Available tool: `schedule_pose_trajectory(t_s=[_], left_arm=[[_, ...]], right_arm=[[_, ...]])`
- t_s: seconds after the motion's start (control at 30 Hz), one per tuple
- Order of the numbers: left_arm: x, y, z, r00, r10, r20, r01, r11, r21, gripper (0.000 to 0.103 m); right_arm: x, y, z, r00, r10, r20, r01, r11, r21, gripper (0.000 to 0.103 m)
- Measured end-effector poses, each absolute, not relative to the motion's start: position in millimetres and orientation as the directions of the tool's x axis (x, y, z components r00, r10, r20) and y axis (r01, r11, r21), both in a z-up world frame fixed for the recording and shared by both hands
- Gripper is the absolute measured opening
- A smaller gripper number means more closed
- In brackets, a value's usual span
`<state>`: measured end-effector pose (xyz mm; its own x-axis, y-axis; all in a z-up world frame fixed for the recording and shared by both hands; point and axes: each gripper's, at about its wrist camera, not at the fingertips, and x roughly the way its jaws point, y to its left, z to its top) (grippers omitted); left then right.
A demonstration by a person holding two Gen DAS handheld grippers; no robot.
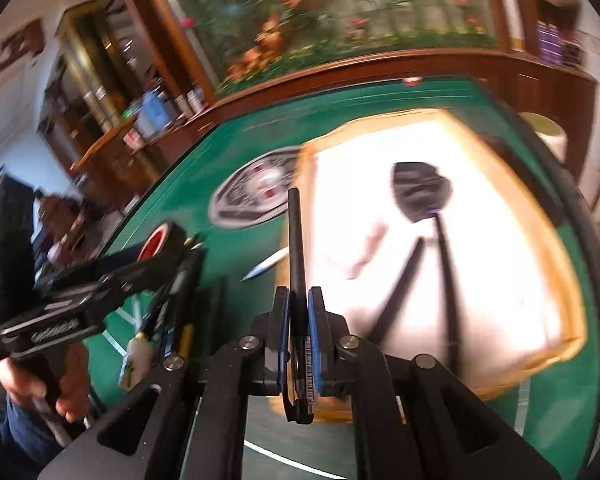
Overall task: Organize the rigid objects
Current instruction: 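Carry the tape roll and black pen over the white tray, then lower the tape roll and pen into the white tray and open both tools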
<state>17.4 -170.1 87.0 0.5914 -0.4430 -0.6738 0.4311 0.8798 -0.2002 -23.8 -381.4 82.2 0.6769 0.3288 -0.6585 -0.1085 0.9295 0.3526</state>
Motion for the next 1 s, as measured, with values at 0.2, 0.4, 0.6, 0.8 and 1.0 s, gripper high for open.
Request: schedule_pose_trajectory(t_s=[0.2, 0.4, 0.6, 0.8, 1.0], left_arm=[[12.8, -243.8, 87.6, 0.553, -0.490, -0.673, 0.511, 0.838, -0.190, 0.065], [18.9, -291.9, 58.5, 0.524, -0.444, -0.727, 0.522, 0.842, -0.138, 0.065], [11.4, -308.4, 48.0, 0.588, -0.378, -0.715, 0.520, 0.854, -0.024, 0.065], [3.7, -318.2, 41.3, 0.624, -0.357, -0.695, 0.534, 0.844, 0.047, 0.065], [1.0, -324.0, 37.9, 0.649, -0.342, -0.680, 0.535, 0.840, 0.088, 0.065]], right_arm=[[-20.3, -430.5, 79.7, 0.705, 0.217, -0.675, 0.026, 0.944, 0.330, 0.009], [-11.8, -458.2, 58.5, 0.690, 0.160, -0.706, 0.110, 0.941, 0.320, 0.009], [-7.5, -463.3, 50.3, 0.681, 0.169, -0.712, 0.104, 0.941, 0.323, 0.009], [-6.8, -458.4, 49.4, 0.681, 0.150, -0.717, 0.099, 0.951, 0.293, 0.009], [-7.8, -456.0, 49.1, 0.681, 0.133, -0.720, 0.098, 0.958, 0.270, 0.009]])
